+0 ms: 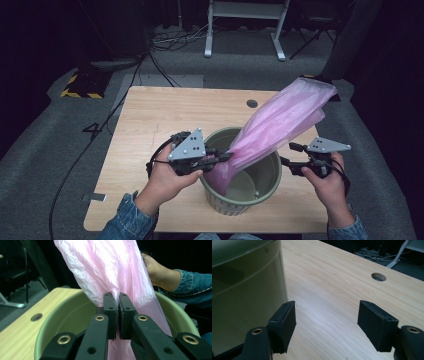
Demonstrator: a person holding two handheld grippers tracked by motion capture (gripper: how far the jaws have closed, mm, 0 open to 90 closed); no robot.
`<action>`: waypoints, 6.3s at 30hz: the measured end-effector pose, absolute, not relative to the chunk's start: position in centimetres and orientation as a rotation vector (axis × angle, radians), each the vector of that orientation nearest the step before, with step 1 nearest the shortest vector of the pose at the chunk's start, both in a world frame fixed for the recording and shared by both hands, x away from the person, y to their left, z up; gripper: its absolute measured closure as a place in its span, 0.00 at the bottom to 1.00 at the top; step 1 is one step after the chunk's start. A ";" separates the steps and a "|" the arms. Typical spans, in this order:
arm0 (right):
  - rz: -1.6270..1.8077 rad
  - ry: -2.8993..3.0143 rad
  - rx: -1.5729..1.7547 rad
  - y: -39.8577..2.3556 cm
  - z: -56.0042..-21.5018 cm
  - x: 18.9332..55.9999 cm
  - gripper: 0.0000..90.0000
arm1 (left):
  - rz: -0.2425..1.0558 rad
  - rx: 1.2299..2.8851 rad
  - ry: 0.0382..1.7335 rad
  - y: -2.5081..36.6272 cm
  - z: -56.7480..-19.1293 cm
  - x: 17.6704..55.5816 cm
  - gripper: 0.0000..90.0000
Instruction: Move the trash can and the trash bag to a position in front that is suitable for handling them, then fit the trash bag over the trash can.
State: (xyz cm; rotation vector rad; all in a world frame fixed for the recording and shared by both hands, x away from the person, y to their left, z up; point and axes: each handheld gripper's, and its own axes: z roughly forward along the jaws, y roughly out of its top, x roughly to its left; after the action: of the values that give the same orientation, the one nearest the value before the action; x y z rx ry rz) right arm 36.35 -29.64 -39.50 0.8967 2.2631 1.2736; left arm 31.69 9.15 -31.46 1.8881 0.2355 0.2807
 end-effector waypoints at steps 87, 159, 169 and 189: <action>1.381 2.237 0.290 -21.9 -29.0 33.2 1.00 | 0.322 1.966 0.412 9.8 -32.3 32.2 0.47; 1.404 2.472 0.132 -16.9 -31.2 31.5 1.00 | 0.256 1.947 0.346 7.0 -30.3 31.2 0.51; 1.406 2.469 0.195 -18.7 -31.6 31.3 0.97 | 0.296 2.055 0.353 7.5 -31.4 31.1 0.97; 1.391 2.364 0.416 -20.9 -30.8 32.7 1.00 | 0.296 2.017 0.361 8.0 -32.4 30.7 0.97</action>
State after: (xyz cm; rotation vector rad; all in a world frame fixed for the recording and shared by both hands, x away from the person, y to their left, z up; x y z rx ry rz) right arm 32.71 -20.89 -30.78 0.4164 2.3635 1.3913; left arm 30.74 8.04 -32.43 2.0174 0.3609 0.2960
